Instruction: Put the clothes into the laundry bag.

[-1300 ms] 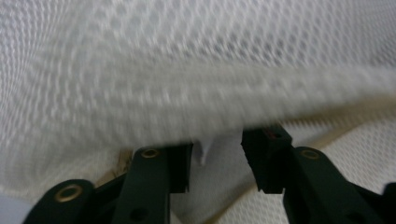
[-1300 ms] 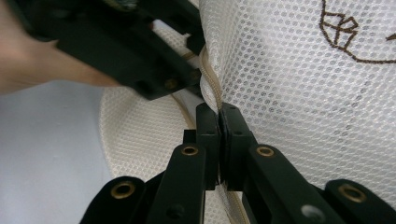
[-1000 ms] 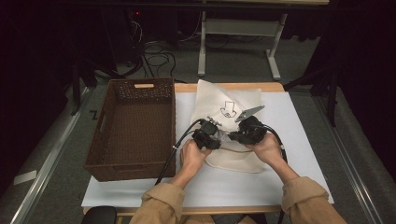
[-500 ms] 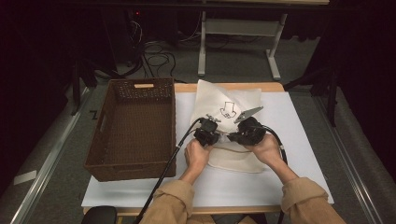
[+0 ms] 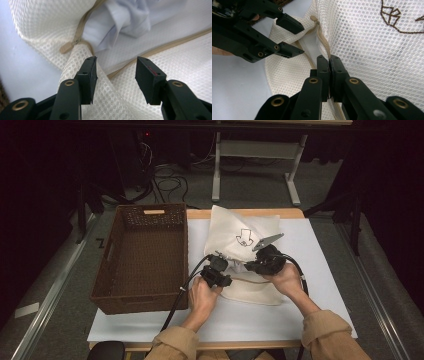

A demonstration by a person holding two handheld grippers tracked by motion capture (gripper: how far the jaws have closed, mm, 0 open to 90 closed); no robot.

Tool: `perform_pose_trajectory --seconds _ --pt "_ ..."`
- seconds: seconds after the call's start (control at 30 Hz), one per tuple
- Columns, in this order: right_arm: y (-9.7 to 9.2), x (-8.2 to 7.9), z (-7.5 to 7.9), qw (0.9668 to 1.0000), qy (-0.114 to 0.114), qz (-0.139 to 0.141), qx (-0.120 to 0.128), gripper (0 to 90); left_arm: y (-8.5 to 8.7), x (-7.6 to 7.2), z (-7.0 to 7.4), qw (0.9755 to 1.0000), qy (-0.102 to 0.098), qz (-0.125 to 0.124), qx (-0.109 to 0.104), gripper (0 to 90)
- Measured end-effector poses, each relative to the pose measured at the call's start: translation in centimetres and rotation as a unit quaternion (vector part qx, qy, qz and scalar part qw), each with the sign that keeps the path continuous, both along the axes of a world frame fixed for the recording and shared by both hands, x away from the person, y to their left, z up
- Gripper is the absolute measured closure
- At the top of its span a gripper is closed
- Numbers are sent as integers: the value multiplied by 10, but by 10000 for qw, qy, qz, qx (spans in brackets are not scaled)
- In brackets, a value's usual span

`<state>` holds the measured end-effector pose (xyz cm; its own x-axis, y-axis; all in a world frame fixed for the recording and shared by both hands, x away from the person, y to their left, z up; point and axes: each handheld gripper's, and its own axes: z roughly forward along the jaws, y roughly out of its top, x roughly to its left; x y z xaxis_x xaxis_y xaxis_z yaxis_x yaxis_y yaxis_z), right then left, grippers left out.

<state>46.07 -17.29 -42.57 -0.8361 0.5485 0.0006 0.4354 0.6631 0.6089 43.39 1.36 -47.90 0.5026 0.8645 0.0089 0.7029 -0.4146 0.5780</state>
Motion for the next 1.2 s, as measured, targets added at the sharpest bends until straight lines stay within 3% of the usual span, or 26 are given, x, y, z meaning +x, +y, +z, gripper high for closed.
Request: perform_pose_trajectory --seconds 0.17,0.4,0.53,0.63,0.77,0.87,0.97,1.1,1.2 --pt "-3 -1 2 10000 14 -39 27 883 1 3 -4 9991 266 148 286 546" --pt "-6 0 3 9999 40 -45 87 882 -3 -4 -9 9958 633 -55 656 720" --pt "-7 0 4 9999 51 39 94 880 -3 -7 -9 9945 756 -138 718 840" --pt "-8 -2 7 9999 62 32 157 880 -3 -11 -8 9933 865 -195 740 870" --pt "-10 -6 11 9997 6 117 224 880 3 -20 -4 9915 1168 -312 479 875" --pt "-9 -10 12 9996 22 181 220 880 4 -33 1 9941 947 -360 394 848" --pt "-6 -12 11 9996 53 247 161 879 3 -40 9 9968 661 -392 235 666" --pt "-2 -12 8 9994 93 319 20 877 0 -36 21 9990 184 -275 311 571" --pt "-1 -11 6 9993 94 357 9 877 -1 -24 18 9984 243 -97 500 521"
